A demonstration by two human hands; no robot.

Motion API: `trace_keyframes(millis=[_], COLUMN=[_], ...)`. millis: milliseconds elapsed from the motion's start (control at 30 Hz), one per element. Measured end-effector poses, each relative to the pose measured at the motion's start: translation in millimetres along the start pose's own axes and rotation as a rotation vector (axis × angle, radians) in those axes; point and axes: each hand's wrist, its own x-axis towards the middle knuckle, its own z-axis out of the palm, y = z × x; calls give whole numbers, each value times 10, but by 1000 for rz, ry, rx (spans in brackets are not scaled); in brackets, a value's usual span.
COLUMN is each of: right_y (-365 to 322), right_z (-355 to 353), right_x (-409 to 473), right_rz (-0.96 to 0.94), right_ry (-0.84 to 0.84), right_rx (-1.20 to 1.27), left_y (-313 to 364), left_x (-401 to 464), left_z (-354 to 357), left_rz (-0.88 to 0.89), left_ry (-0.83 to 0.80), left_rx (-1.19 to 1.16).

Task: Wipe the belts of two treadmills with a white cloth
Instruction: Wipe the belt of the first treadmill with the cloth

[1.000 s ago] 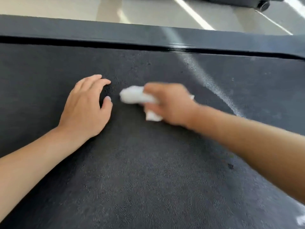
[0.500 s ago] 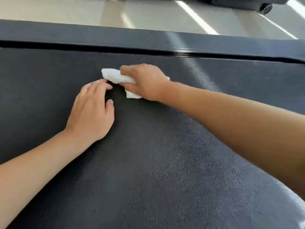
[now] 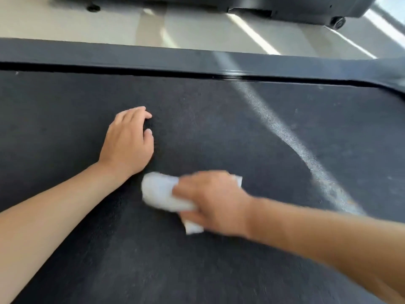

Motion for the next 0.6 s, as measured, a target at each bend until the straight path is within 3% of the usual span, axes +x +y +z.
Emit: trace_keyframes(millis=[67, 133, 233, 300, 333, 433, 500, 600], right_y=[-139, 123, 964, 1439, 1490, 988, 326, -444], right_z=[15, -82, -422, -665, -723, -532, -259, -11], right_x=[-308, -333, -215, -289, -347, -590, -903, -1383], right_rz=[-198, -117, 449, 785, 860, 731, 478, 74], right_ry=[-127, -34, 256, 329, 344, 325, 250, -29], right_rx=[27, -20, -177, -243, -255, -240, -137, 6], left_y=[8, 26, 71, 113, 151, 338, 485, 643], left_x=[-17, -38, -82, -149, -206, -491, -750, -1017], left_z=[-6, -22, -36, -50, -65, -82, -61, 3], left_rz=[-7, -6, 41, 67, 75, 188, 333, 499], left_ry=[1, 1, -15, -36, -56, -169, -246, -293], left_rx=[5, 9, 34, 47, 52, 52, 44, 34])
